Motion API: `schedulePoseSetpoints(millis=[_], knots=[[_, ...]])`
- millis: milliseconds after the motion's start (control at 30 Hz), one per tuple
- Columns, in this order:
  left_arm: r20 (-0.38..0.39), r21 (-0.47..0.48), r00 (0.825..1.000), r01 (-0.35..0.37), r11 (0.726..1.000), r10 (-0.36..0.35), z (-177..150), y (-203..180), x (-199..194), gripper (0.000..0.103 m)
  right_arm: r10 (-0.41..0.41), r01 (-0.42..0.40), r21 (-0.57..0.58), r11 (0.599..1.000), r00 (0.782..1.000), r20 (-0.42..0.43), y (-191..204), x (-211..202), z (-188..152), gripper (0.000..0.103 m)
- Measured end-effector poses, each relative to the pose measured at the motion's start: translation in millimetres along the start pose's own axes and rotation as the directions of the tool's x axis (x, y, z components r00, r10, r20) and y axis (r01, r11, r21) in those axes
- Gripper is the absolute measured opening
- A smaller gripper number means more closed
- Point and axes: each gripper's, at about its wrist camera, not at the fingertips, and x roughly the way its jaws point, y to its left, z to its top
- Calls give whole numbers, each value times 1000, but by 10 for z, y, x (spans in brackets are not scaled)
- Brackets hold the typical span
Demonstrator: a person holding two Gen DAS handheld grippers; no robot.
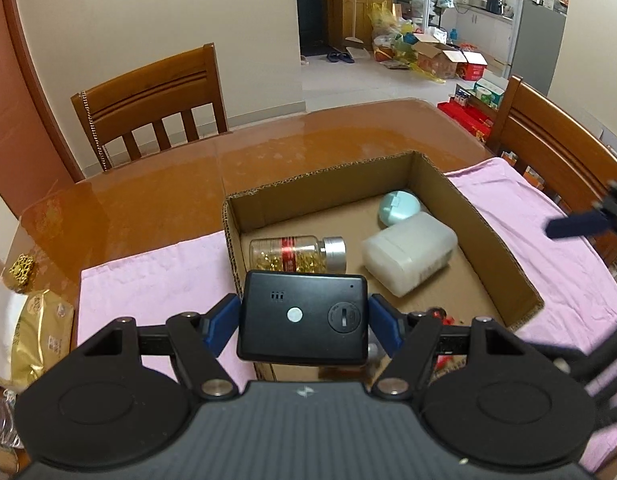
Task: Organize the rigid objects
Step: 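Open both tools to drop the black device and red car into the box, then grasp the clear plastic jar with the right tool while the left tool approaches the white card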
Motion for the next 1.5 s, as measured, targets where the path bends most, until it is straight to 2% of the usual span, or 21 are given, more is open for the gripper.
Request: schedulePoseSetpoints(millis=[267,333,367,433,533,700,900,1333,1500], knots=[[-26,-2,1000,-17,1000,17,123,6,310,69,-42,42,48,998,999,1,-4,-162,-133,103],[-27,-4,999,-22,1000,22,146,13,352,72,-55,54,56,997,998,5,-22,-204,-153,103],[-22,-12,999,-30,999,30,155,16,364,85,-61,60,62,996,998,9,-35,-228,-162,103],[6,-13,1000,-29,999,29,155,15,350,99,-68,67,70,995,998,12,-49,-259,-178,103],[53,9,997,-48,999,48,131,-11,281,99,-80,79,81,994,997,10,-57,-277,-209,103],[62,21,997,-56,998,54,67,-15,178,100,-98,98,107,989,995,-5,-56,-281,-284,103],[78,-13,996,-42,999,42,-82,17,9,100,-131,133,163,978,991,-25,-62,-287,-443,103],[107,-56,994,-22,998,28,-608,-9,-312,100,-160,194,295,935,978,-136,30,-151,-993,103],[95,-62,996,9,998,-3,-810,-64,-320,101,-178,225,325,919,969,-169,101,-58,-1103,103]])
